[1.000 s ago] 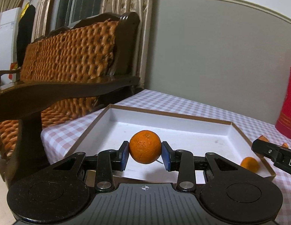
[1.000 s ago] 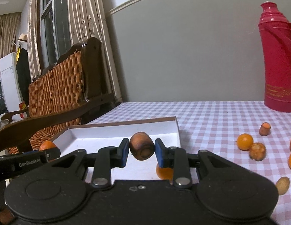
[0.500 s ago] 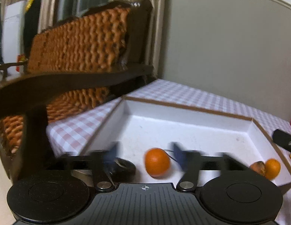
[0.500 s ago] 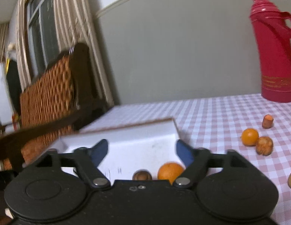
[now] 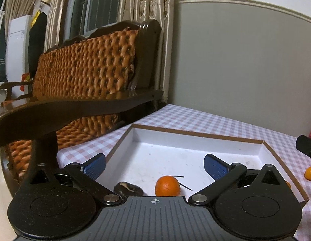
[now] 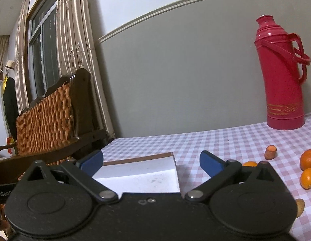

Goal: Organize fruits
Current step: 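Open the left gripper over the box while the right gripper releases the nut into it, then move both grippers back toward the remaining fruits on the table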

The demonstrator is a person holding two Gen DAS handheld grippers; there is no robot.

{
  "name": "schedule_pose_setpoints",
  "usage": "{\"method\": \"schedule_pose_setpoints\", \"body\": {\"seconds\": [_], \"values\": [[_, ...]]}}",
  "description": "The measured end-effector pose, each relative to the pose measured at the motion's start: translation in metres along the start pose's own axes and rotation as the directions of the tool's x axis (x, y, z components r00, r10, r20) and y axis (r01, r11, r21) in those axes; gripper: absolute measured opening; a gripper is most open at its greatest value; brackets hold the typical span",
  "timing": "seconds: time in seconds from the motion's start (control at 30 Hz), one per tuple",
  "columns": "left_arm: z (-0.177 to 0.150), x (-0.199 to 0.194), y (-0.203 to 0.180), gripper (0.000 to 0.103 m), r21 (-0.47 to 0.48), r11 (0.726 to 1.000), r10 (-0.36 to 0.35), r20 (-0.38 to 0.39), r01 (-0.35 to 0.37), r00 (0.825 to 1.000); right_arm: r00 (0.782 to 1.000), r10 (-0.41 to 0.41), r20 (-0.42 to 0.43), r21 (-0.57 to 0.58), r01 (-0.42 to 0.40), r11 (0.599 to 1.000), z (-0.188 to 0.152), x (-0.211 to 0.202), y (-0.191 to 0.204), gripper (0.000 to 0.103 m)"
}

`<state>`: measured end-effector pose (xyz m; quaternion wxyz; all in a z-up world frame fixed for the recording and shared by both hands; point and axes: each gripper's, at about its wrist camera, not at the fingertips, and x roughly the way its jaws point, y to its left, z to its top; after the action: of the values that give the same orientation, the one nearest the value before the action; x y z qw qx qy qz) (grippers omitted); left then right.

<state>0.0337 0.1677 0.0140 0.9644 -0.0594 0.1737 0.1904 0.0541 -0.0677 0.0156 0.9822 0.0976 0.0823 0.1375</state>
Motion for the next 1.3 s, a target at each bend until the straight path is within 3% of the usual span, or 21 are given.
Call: {"method": "schedule_pose_setpoints", "body": {"seconds": [0.33, 0.73, 1.3], "values": [[-0.002, 0.003, -0.006, 0.103, 0.005, 1.000, 0.005, -0.043, -0.005, 0.999, 0.997, 0.030, -0.074, 0.032, -0.027, 0.999, -0.003, 0.000, -0.005, 0.097], [-0.006, -0.005, -0.029, 0.103, 0.055, 0.998, -0.032, -0.038, 0.034, 0.999, 0.991, 0.036, -0.128, 0.063, -0.028, 0.998, -0.001, -0.005, -0.016, 0.097], [-0.013, -0.029, -0.081, 0.103, 0.151, 0.977, -0.149, -0.030, 0.152, 0.988, 0.988, -0.043, -0.151, 0.003, 0.044, 0.999, 0.005, -0.031, -0.047, 0.097]]}}
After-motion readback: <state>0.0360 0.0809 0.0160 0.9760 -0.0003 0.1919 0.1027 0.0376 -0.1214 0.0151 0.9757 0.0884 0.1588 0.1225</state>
